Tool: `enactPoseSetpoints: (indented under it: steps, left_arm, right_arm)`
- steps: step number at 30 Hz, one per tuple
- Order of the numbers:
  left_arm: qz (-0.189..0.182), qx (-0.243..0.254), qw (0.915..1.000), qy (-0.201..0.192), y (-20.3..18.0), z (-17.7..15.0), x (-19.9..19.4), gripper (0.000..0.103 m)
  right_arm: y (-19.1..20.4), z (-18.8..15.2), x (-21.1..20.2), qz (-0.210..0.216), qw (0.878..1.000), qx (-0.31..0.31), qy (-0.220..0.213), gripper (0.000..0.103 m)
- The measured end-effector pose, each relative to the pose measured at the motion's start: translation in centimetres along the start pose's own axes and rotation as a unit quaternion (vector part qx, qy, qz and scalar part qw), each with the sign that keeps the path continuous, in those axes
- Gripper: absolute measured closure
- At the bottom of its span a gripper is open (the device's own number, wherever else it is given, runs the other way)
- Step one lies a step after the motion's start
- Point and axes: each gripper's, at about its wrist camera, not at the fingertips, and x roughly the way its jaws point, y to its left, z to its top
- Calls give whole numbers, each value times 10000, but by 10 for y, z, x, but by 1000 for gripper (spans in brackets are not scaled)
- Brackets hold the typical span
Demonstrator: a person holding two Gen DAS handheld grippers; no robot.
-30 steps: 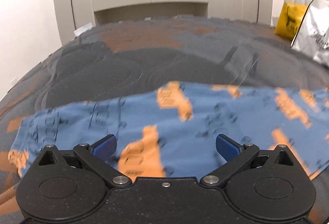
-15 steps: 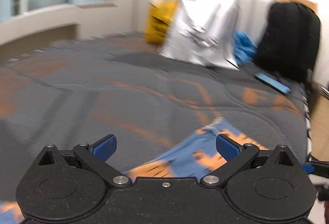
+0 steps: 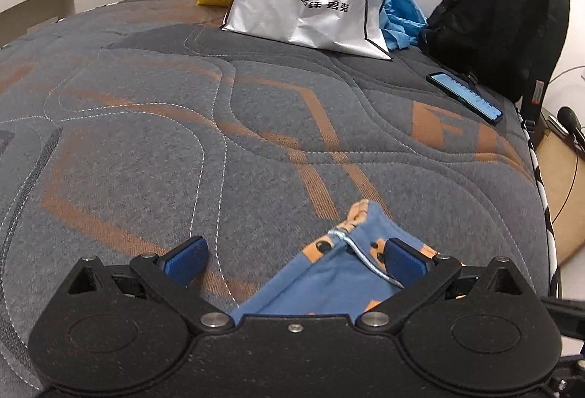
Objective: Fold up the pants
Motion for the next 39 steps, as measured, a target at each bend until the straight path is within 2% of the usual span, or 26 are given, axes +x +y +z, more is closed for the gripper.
enactPoseSetpoints:
  steps: [1, 2, 3, 4, 5, 6, 8, 11, 14, 18, 20, 22, 23, 26, 28, 29, 30, 31, 33, 35, 39]
  left_arm:
    - [9, -31, 10000, 23, 0, 2, 0, 1]
    - [14, -59, 10000, 44, 1, 3, -1, 1]
    - [31, -84, 9999, 68, 1, 5, -3, 1]
    - [80, -115, 9999, 91, 1, 6, -5, 1]
    - [137, -172, 9997, 104, 2, 8, -8, 1]
    - [151, -248, 9995, 86, 3, 10, -14, 1]
    - [72, -513, 9987, 31, 5, 14, -29, 1]
    - [-271, -940, 9952, 54, 7, 19, -49, 1]
    - [-658, -1265, 9897, 159, 6, 22, -64, 2]
    - [-940, -1472, 9835, 470, 2, 18, -71, 3]
    - [-857, -1551, 9821, 646, 2, 12, -69, 5]
    - [-598, -1537, 9835, 749, 2, 6, -68, 7]
    - [-534, -1534, 9837, 774, 2, 3, -67, 9]
    - [-527, -1661, 9816, 783, 7, -4, -69, 18]
    - [-451, -1723, 9815, 697, 9, -7, -74, 22]
    - [-422, -1738, 9818, 631, 9, -9, -76, 31]
    - [-426, -1750, 9821, 557, 10, -10, -79, 46]
    - [-445, -1782, 9816, 515, 11, -12, -81, 54]
    - [-506, -1897, 9795, 448, 13, -15, -85, 81]
    - [-526, -1997, 9779, 341, 17, -20, -89, 91]
    - [-661, -2133, 9747, 88, 23, -28, -106, 92]
  right_arm:
    - [0, -1, 1, -58, 9998, 85, -143, 28]
    - [0, -2, 1, -131, 9994, 149, -266, 35]
    - [1, -4, 1, -240, 9989, 182, -358, 48]
    - [2, -6, 2, -403, 9979, 194, -461, 56]
    - [2, -7, 3, -531, 9970, 220, -510, 70]
    - [1, -8, 4, -626, 9962, 258, -551, 76]
    - [3, -9, 4, -679, 9955, 212, -630, 79]
    - [29, -18, -1, -938, 9897, -680, -838, 84]
    - [74, -34, -3, -1248, 9630, -2120, -1100, 85]
    - [118, -60, 3, -1191, 9270, -3393, -1069, 86]
    - [135, -73, 9, -1250, 9064, -3898, -1038, 86]
    - [149, -86, 14, -1381, 8870, -4278, -1050, 86]
    - [153, -90, 16, -1396, 8804, -4419, -1005, 86]
    - [160, -101, 24, -1427, 8678, -4678, -878, 86]
    - [164, -105, 26, -1429, 8651, -4739, -815, 86]
    - [166, -106, 27, -1436, 8644, -4751, -802, 86]
    - [168, -108, 28, -1449, 8636, -4762, -794, 86]
    - [165, -106, 30, -1459, 8637, -4760, -788, 86]
    - [166, -107, 30, -1491, 8630, -4762, -787, 86]
    - [168, -108, 24, -1527, 8608, -4787, -802, 86]
    - [175, -111, 17, -1500, 8579, -4844, -830, 86]
